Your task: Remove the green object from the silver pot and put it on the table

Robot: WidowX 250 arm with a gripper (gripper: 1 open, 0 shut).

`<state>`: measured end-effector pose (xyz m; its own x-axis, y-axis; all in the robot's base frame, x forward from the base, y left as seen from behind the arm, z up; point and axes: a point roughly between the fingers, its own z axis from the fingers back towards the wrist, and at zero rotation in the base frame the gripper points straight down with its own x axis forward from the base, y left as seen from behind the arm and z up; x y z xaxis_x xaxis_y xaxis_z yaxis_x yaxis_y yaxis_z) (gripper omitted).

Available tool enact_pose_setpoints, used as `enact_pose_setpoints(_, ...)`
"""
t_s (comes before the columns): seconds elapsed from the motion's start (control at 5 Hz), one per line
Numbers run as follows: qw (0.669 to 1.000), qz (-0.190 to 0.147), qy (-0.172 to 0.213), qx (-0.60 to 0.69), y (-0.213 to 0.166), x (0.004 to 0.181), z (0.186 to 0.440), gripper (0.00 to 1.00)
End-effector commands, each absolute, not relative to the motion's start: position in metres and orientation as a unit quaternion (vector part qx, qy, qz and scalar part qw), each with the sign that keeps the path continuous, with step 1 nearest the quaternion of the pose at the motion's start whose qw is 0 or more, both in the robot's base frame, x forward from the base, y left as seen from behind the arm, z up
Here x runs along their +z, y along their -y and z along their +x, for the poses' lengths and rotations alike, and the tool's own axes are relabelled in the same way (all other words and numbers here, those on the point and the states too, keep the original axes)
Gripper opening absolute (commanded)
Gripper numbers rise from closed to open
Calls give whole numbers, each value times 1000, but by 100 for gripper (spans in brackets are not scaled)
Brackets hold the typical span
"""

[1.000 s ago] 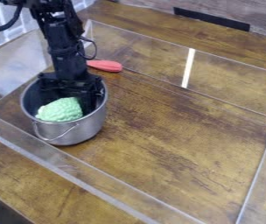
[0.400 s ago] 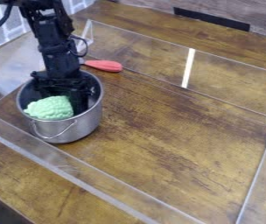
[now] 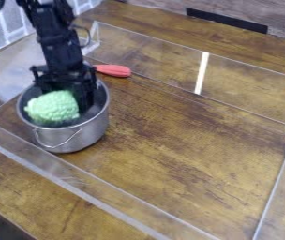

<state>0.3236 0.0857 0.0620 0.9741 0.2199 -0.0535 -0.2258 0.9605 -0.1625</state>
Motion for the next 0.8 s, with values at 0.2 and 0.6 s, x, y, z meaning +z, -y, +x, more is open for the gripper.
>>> enact_pose_setpoints(0.2,980,-75,23,185,-97,95,320,0)
enact_pose_setpoints(0.6,968,-82,35,234,-94,122,325,0)
